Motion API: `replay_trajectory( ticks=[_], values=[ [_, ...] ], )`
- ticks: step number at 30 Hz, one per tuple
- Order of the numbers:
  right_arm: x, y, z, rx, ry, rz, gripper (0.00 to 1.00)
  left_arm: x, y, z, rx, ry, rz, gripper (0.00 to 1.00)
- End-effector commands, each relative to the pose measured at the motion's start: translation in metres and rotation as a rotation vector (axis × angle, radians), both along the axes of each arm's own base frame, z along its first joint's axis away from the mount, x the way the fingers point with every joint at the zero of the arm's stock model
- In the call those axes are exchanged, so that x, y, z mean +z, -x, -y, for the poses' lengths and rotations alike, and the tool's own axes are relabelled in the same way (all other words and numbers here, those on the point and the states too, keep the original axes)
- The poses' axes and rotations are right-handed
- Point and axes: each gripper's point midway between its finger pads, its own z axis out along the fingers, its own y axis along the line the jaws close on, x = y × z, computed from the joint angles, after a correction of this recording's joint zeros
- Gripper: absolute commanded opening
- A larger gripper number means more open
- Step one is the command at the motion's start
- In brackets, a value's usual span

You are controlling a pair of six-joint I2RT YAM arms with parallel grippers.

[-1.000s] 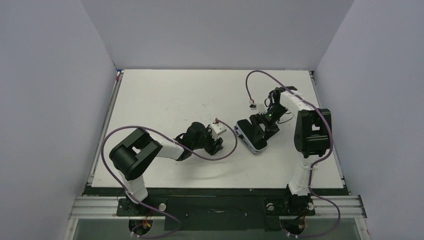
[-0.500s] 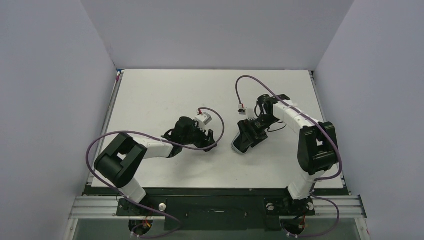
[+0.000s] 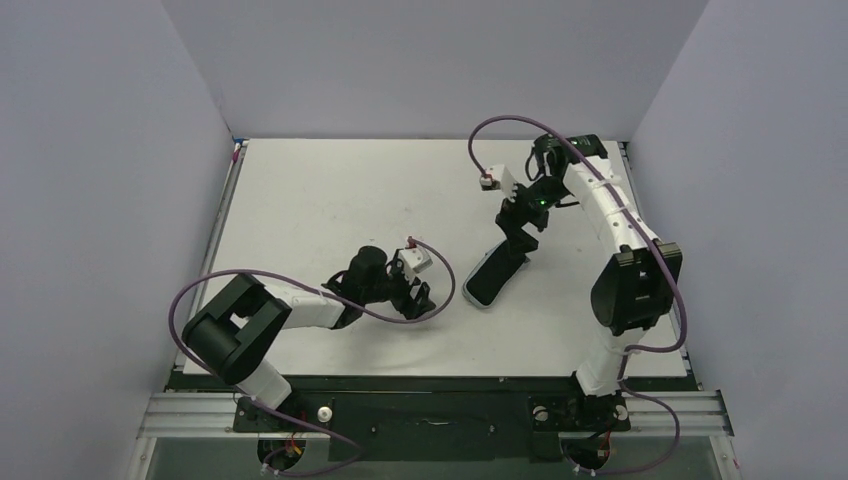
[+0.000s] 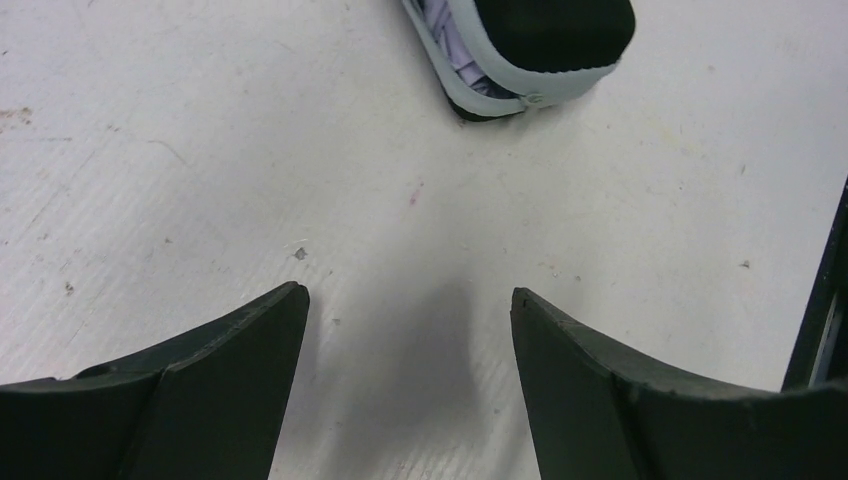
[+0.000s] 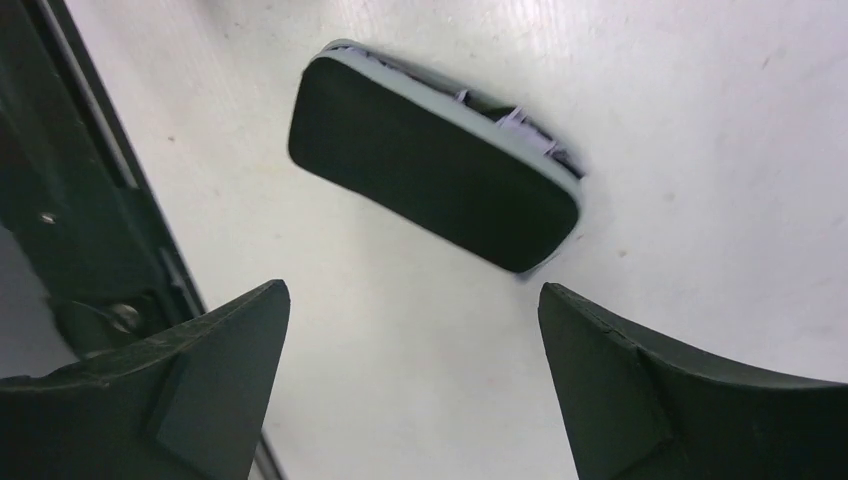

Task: Open the umbrella

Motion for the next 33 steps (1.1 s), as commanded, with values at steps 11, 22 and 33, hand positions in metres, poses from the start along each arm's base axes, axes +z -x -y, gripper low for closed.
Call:
replay_trajectory(
  ticks=[11, 22, 33],
  values=[
    [-0.062, 0.000, -0.038, 0.700, 0.060, 0.013, 0.92, 0.020, 0.020, 0.031, -0.198, -0.034, 0.350, 0.84],
    [-0.111, 0.004, -0.035, 0.633, 0.128, -0.139, 0.74, 0.006, 0.001, 0.049, -0.121, -0.074, 0.391, 0.69],
    [-0.122, 0.000, -0.042, 0.520, 0.113, -0.121, 0.38, -0.004, -0.014, 0.074, -0.125, -0.056, 0.406, 0.53]
  ],
)
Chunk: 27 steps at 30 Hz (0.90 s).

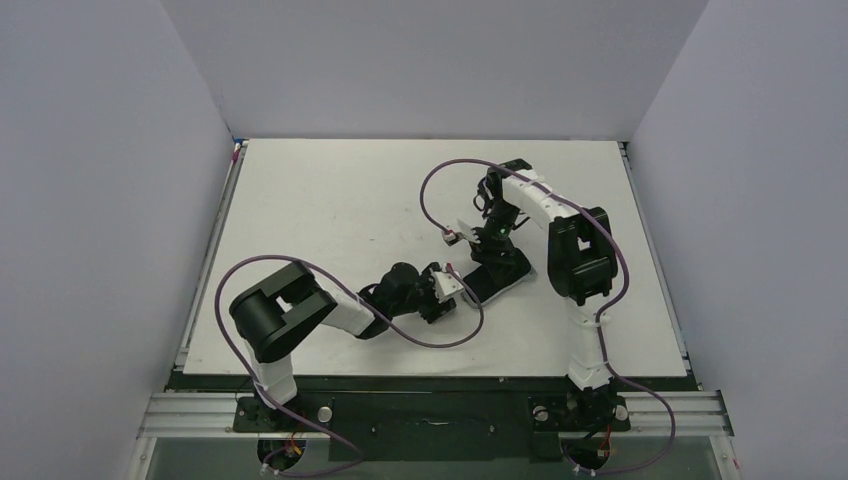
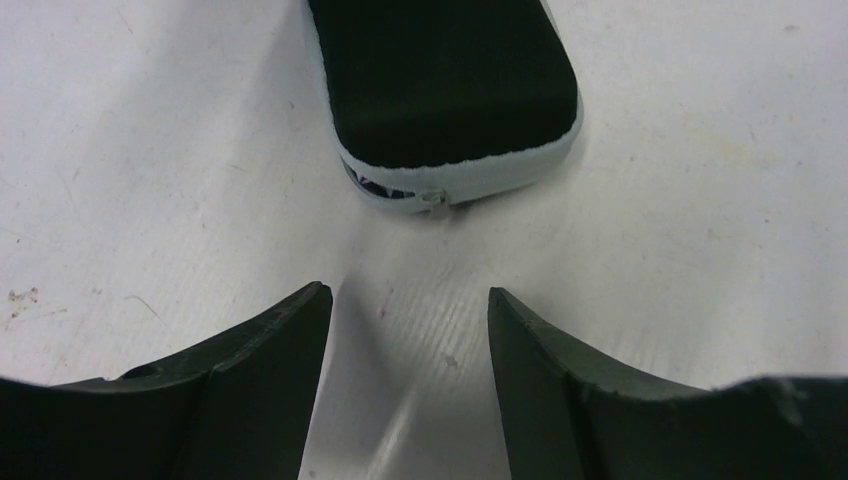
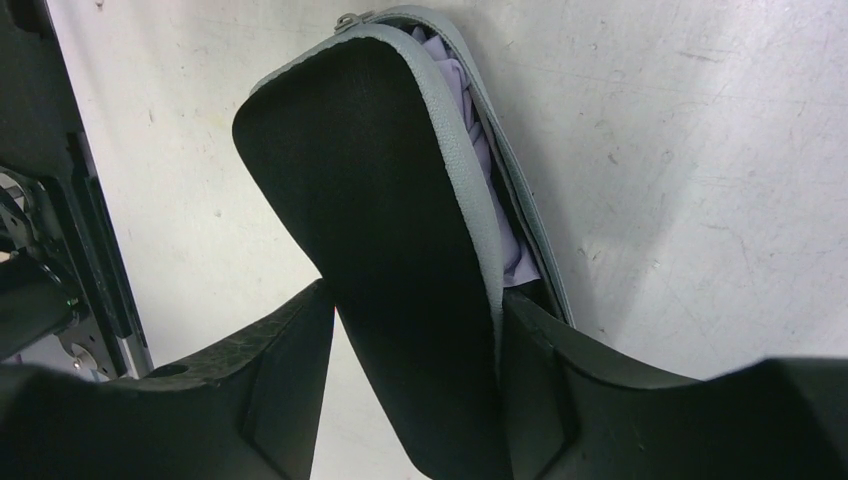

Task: Open the umbrella

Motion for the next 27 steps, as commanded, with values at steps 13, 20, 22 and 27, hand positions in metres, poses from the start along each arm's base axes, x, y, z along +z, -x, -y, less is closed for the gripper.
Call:
replay_trajectory(
  ticks=[13, 20, 22, 27],
  values=[
    [-0.007, -0.008, -0.015, -0.083, -0.037, 0.033, 0.14, 0.013, -0.013, 0.039, -0.032, 0.086, 0.062, 0.49],
    [-0.006, -0.004, -0.018, -0.089, -0.046, 0.032, 0.06, 0.012, -0.019, 0.043, -0.012, 0.099, 0.066, 0.28],
    [-0.006, -0.005, -0.018, -0.097, -0.044, 0.033, 0.05, 0.013, -0.017, 0.042, -0.019, 0.101, 0.065, 0.18],
    [-0.008, -0.012, -0.022, -0.156, -0.036, 0.054, 0.01, 0.013, -0.010, 0.038, -0.041, 0.097, 0.065, 0.00]
  ],
)
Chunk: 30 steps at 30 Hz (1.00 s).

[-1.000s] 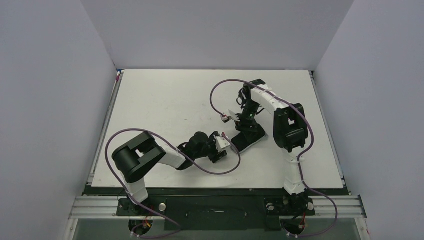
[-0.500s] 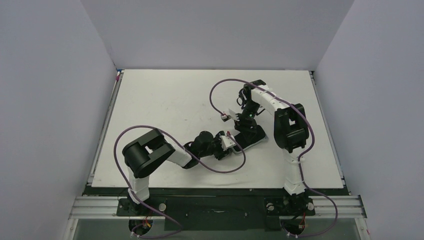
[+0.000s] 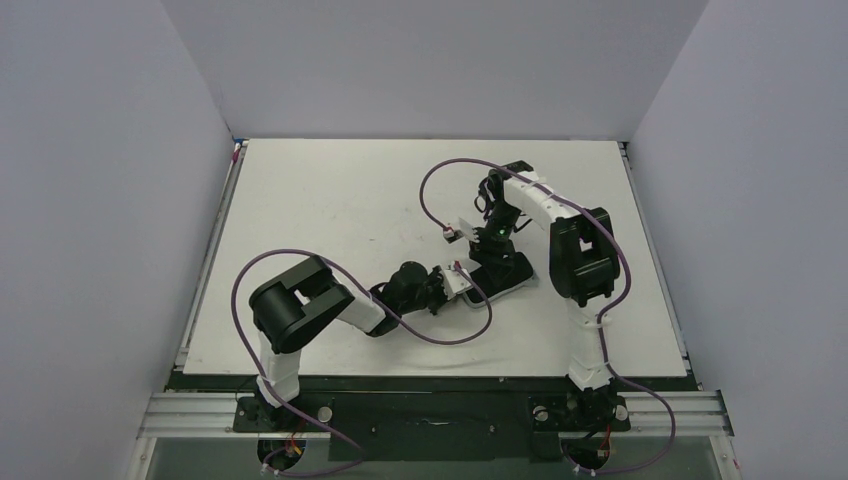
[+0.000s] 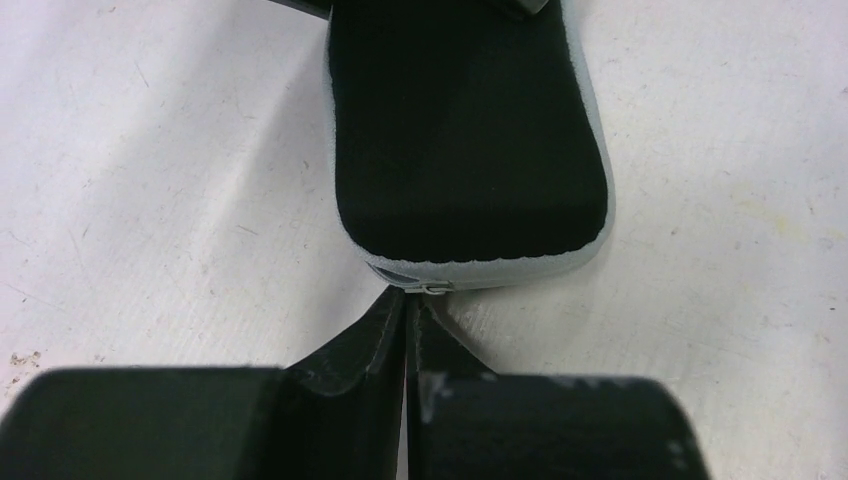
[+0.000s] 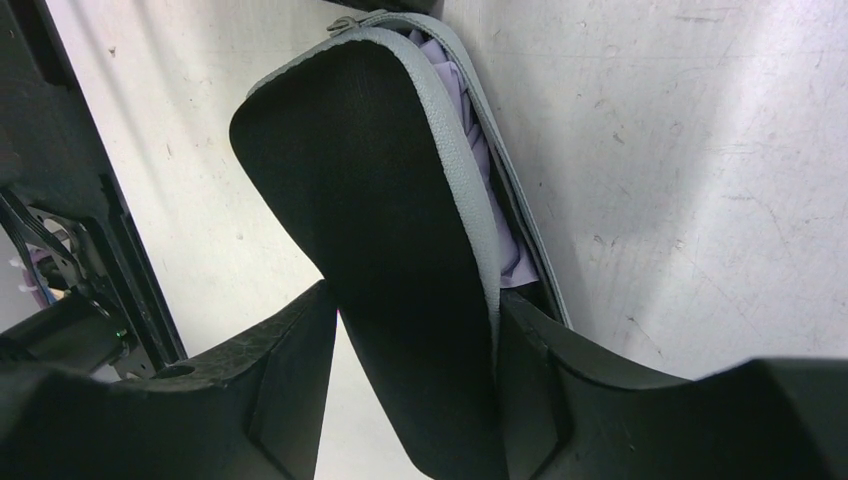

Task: Open the umbrella

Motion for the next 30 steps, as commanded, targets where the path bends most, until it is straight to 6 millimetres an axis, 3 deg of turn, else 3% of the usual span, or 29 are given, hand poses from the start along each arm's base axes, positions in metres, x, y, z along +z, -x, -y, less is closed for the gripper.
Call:
replay_trajectory(
  ticks=[1, 18, 22, 26, 30],
  values=[
    [-0.008, -0.016, -0.022, -0.053, -0.065, 0.074, 0.00, 0.016, 0.006, 0.011, -0.047, 0.058, 0.024, 0.00],
    [-0.014, -0.030, -0.029, -0.177, -0.050, 0.109, 0.00, 0.016, 0.043, 0.009, -0.190, 0.070, -0.005, 0.00],
    [-0.011, -0.025, -0.029, -0.161, -0.061, 0.109, 0.00, 0.016, 0.037, 0.001, -0.133, 0.077, -0.049, 0.01],
    [-0.013, -0.019, -0.025, -0.141, -0.056, 0.101, 0.00, 0.012, 0.021, -0.016, -0.019, 0.071, -0.074, 0.28],
    [-0.014, -0.013, -0.024, -0.161, -0.047, 0.080, 0.00, 0.008, 0.009, -0.025, 0.039, 0.032, -0.008, 0.37]
  ],
)
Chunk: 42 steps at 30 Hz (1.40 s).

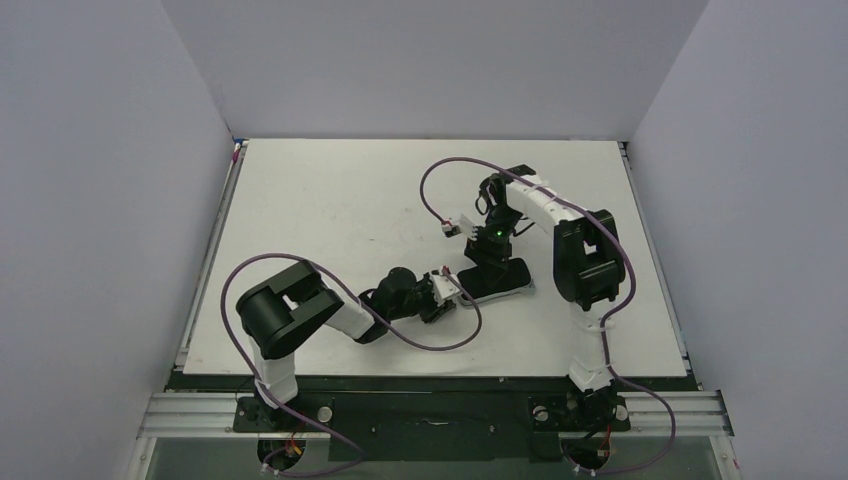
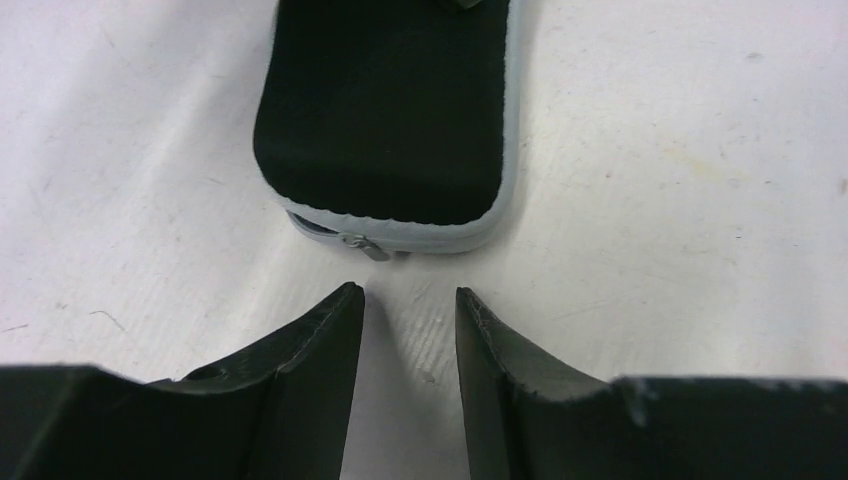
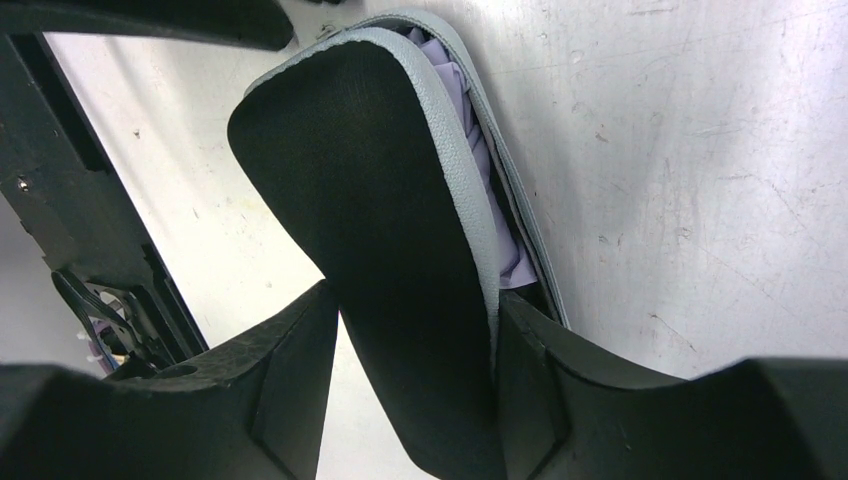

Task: Open the umbrella

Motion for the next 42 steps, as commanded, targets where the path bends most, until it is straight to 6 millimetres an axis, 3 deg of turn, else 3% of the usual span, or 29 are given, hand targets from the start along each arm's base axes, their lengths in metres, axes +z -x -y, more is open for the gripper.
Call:
replay_trajectory(
  ticks=[1, 10, 21, 27, 32, 37, 42],
  values=[
    [-0.013, -0.016, -0.016, 0.021, -0.057, 0.086, 0.00, 0.008, -0.018, -0.010, 0.087, -0.014, 0.075, 0.38],
    [-0.016, -0.012, -0.014, -0.109, 0.023, 0.028, 0.00, 0.008, -0.025, 0.000, 0.096, -0.045, 0.175, 0.41],
    [-0.016, 0.011, -0.011, -0.049, 0.045, -0.053, 0.00, -0.007, -0.038, 0.001, 0.155, -0.109, 0.286, 0.39],
    [-0.018, 0.018, -0.006, 0.019, 0.056, -0.071, 0.00, -0.006, -0.030, 0.000, 0.160, -0.140, 0.362, 0.39],
    [-0.022, 0.025, -0.001, 0.062, 0.067, -0.109, 0.00, -0.011, -0.016, -0.019, 0.139, -0.153, 0.356, 0.37],
    [-0.019, 0.029, -0.009, 0.071, 0.050, -0.148, 0.00, -0.020, -0.012, -0.027, 0.139, -0.175, 0.361, 0.37],
    [-0.021, 0.030, -0.016, 0.044, 0.048, -0.158, 0.00, -0.017, -0.007, -0.018, 0.102, -0.138, 0.355, 0.40]
  ],
)
